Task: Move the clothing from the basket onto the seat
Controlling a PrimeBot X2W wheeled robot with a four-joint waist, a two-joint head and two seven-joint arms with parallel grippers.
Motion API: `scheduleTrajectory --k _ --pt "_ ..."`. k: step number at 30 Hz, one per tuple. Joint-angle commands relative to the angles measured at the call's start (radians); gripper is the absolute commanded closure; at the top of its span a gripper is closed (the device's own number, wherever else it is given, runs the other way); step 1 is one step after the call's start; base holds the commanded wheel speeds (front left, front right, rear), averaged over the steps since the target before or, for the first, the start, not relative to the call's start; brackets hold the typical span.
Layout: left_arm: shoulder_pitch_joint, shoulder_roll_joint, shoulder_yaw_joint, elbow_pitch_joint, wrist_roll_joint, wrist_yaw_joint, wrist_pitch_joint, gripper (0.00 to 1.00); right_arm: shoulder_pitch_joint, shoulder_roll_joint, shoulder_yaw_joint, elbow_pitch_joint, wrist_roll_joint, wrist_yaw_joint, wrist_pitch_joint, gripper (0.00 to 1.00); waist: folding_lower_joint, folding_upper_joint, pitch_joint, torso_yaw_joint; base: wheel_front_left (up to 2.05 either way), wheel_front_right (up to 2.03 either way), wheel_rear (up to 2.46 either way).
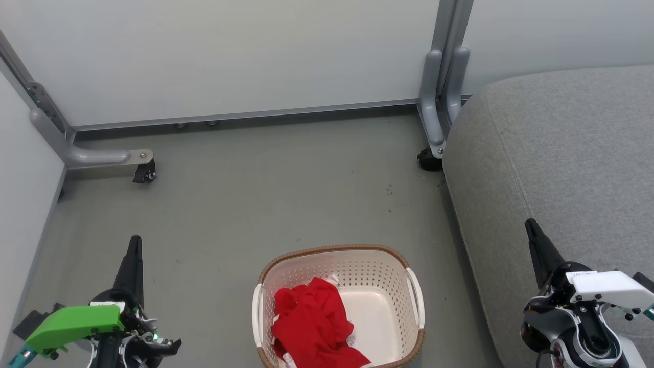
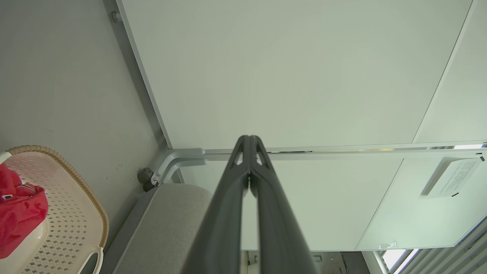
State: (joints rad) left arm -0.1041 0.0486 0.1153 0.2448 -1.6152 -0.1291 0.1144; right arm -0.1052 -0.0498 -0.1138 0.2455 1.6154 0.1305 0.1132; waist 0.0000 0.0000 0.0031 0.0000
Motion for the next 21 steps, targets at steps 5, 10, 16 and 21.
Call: scheduleTrajectory --k 5,10,16,21 --pt "-0.01 0.002 0.0 0.001 0.005 -0.006 0.002 1.0 -0.008 -0.002 0.0 0.001 -0.005 0.0 0.002 1.0 0.0 0.0 0.0 0.0 0.0 0.0 0.0" --pt "-0.01 0.002 0.0 0.001 0.005 -0.006 0.002 1.0 -0.008 -0.002 0.0 0.001 -0.005 0.0 0.002 1.0 0.0 0.0 0.0 0.0 0.0 0.0 0.0" --pt "-0.01 0.002 0.0 0.001 0.005 -0.006 0.002 1.0 -0.008 -0.002 0.0 0.001 -0.005 0.0 0.002 1.0 0.0 0.0 0.0 0.0 0.0 0.0 0.0" --pt "-0.01 0.002 0.0 0.001 0.005 -0.006 0.002 1.0 -0.008 -0.002 0.0 0.001 -0.005 0.0 0.002 1.0 0.0 0.0 0.0 0.0 0.0 0.0 0.0"
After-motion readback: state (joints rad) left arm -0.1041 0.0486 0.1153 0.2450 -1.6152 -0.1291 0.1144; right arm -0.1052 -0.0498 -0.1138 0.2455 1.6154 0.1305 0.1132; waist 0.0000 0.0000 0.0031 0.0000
